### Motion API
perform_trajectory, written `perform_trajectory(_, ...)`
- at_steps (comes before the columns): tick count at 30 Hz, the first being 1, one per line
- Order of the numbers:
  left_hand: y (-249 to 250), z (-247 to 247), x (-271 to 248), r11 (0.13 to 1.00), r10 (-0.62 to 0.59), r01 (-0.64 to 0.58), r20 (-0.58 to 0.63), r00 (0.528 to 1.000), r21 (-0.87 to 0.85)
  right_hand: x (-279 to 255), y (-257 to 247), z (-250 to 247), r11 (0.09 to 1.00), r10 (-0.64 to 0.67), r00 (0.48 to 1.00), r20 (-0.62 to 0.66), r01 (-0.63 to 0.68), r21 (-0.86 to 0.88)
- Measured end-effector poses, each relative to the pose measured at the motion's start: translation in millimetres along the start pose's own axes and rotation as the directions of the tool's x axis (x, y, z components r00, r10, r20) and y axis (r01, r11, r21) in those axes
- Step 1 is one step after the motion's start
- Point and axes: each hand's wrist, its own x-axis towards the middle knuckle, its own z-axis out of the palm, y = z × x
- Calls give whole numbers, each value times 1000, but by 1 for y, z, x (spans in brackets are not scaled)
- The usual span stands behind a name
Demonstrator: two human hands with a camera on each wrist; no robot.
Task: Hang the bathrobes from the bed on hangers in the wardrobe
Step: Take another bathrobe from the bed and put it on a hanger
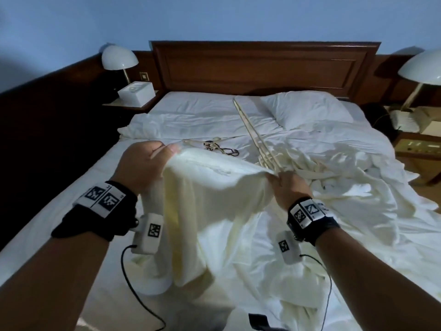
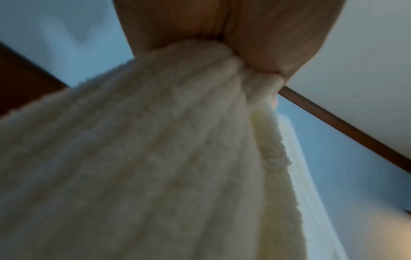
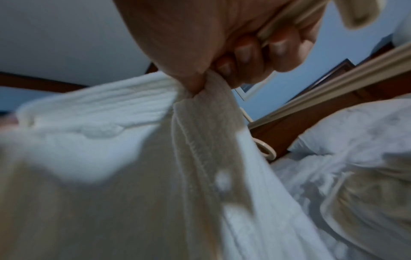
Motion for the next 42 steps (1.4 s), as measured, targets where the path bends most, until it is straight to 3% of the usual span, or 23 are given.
perform_trajectory(2,-2,-9,5,999,32,-32,-14,999,35,10,-15,-29,999,-27,992,-127,33,44)
perform_trajectory(4,5,-19,10,997,65,-62,-55,996,44,19,-37,-70,990,-56,948,-313,94,108)
perform_trajectory(7,26,-32,16,994,101,-106,-116,988,-37,17,-80,-141,953,-131,803,-582,263,148)
perform_trajectory(9,36,-36,20,982,60,-83,-136,989,-172,13,-103,-174,918,-169,743,-648,358,171)
perform_trajectory(11,37,-38,22,931,-14,-28,-114,993,-364,11,-112,-185,906,-222,764,-606,391,161)
perform_trajectory(13,34,-33,21,880,-81,37,-73,994,-474,8,-108,-176,898,-262,828,-496,397,188)
perform_trajectory(16,30,-9,13,933,-101,91,-9,995,-348,-2,-93,-138,904,-300,902,-311,373,209)
perform_trajectory(18,22,19,1,960,-106,143,158,982,-239,-3,-81,-107,897,-300,929,-215,351,267)
perform_trajectory(19,17,34,-6,964,-104,171,300,948,-205,-4,-76,-94,897,-291,942,-167,329,295)
perform_trajectory(21,2,67,-26,978,-122,197,577,808,-69,-6,-68,-72,902,-296,951,-85,308,301)
perform_trajectory(22,-4,81,-37,984,-144,176,647,749,15,-9,-67,-67,904,-304,951,-48,304,301)
perform_trajectory(23,-7,94,-47,988,-144,139,662,736,60,-13,-67,-62,901,-314,949,-28,307,307)
perform_trajectory(29,5,125,-65,992,25,41,494,869,-123,-24,-59,-48,882,-369,926,76,323,343)
perform_trajectory(31,11,121,-66,967,43,73,438,898,-246,-21,-50,-43,890,-310,950,39,276,363)
perform_trajectory(34,12,112,-73,853,-72,245,361,930,-461,-13,-26,-33,924,-274,961,-48,277,263)
perform_trajectory(38,9,102,-84,761,-162,335,337,928,-556,-20,2,-19,913,-320,945,-61,325,246)
perform_trajectory(42,-3,104,-91,661,-261,470,407,875,-585,-24,22,-9,895,-154,987,-50,161,416)
